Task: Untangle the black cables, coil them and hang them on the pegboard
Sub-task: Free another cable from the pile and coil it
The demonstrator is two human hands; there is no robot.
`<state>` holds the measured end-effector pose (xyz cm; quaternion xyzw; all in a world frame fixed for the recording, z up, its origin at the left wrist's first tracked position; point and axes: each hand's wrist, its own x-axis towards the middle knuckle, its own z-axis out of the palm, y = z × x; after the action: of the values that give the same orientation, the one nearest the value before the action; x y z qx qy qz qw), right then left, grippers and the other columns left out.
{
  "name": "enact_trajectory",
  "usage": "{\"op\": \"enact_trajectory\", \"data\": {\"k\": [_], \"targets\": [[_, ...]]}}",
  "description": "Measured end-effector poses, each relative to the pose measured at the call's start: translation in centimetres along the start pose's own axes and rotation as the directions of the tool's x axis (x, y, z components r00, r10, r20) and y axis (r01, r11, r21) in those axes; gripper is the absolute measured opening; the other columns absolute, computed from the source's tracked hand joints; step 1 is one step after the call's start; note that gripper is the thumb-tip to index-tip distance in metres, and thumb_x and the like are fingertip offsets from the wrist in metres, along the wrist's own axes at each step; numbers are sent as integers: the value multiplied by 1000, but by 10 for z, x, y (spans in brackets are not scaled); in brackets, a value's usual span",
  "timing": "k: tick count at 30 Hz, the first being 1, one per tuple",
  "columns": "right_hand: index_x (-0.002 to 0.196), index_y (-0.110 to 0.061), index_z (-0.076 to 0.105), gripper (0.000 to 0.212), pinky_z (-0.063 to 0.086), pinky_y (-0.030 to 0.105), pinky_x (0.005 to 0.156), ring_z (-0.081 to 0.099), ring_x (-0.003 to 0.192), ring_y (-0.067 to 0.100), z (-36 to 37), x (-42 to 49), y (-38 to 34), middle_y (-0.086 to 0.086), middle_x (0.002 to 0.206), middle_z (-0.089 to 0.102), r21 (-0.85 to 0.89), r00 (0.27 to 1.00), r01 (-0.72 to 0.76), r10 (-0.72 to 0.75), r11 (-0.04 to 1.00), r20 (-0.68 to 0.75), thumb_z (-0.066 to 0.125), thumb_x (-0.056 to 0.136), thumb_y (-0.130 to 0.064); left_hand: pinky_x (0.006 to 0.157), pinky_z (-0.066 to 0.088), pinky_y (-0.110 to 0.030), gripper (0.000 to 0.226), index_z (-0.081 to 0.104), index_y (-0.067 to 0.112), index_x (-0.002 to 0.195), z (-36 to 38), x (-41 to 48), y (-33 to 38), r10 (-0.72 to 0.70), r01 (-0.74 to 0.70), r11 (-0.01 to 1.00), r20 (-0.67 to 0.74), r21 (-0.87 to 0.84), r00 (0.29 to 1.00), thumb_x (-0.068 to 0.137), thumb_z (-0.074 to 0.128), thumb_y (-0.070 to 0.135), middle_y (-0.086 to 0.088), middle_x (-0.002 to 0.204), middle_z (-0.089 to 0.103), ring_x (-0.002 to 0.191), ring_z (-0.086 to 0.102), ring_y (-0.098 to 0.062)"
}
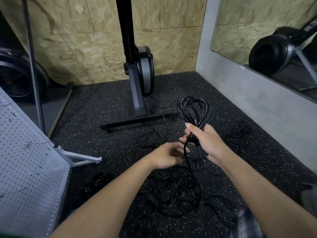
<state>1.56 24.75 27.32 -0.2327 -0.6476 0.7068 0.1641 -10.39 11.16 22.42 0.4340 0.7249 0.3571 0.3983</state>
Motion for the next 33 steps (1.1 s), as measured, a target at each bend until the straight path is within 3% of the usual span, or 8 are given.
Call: {"op": "enact_trajectory", "data": {"k": [9,11,14,16,21,26,30,33], "targets": [[94,-8,64,20,54,54,102,74,80,26,-16,4,-4,5,76,64,-6,997,66,-66,998,-43,64,103,-27,96,45,-31,5,65,22,105,15,6,-27,-76,66,933,12,353,997,102,62,25,-1,105,71,103,66,-21],[96,-9,62,21,57,41,97,76,79,23,-22,7,-3,7,78,66,-175,988,86,-106,981,-109,61,104,-28,77,45,-23,18,68,17,107,10,4,-23,-77,84,935,-35,344,996,106,58,32,1,94,70,82,64,-11],[111,-13,60,18,49,8,63,76,79,18,-33,7,-6,5,99,67,-417,969,57,-151,907,-198,57,106,-30,57,45,-19,25,71,14,101,-5,-1,-11,-5,54,960,-177,276,984,107,56,34,9,82,72,55,54,4],[122,-16,58,26,47,11,58,76,80,17,-41,9,-3,-3,111,66,-489,970,-2,-116,873,-212,56,106,-36,63,48,-25,19,70,19,99,-12,-2,-4,91,-20,969,-281,247,955,106,59,32,6,82,74,62,59,-3],[143,-26,47,56,47,37,87,69,106,21,-39,10,8,0,128,66,-707,991,-100,9,700,-130,45,101,-64,79,48,-19,13,76,20,104,-14,-4,22,483,-293,849,-419,440,769,100,68,29,8,92,66,86,61,-5],[150,-33,35,102,61,40,84,72,94,16,-22,4,7,-4,131,62,-699,979,-131,202,702,19,35,75,-101,81,52,-26,11,79,15,100,-20,-6,29,572,-354,811,-503,465,648,92,79,22,4,93,68,87,63,-7],[146,-37,35,71,53,28,64,59,72,7,-19,1,10,-5,103,64,-735,945,13,233,678,231,59,90,-74,78,53,-30,22,73,14,91,-25,-9,32,513,-364,857,-543,364,664,81,89,26,6,87,69,84,64,-9],[142,-40,40,50,48,27,63,55,64,6,-22,3,15,-5,83,60,-748,931,31,254,663,263,58,99,-59,75,53,-33,30,66,15,87,-24,-8,35,484,-358,875,-553,326,678,78,91,29,8,84,67,82,63,-10]]}}
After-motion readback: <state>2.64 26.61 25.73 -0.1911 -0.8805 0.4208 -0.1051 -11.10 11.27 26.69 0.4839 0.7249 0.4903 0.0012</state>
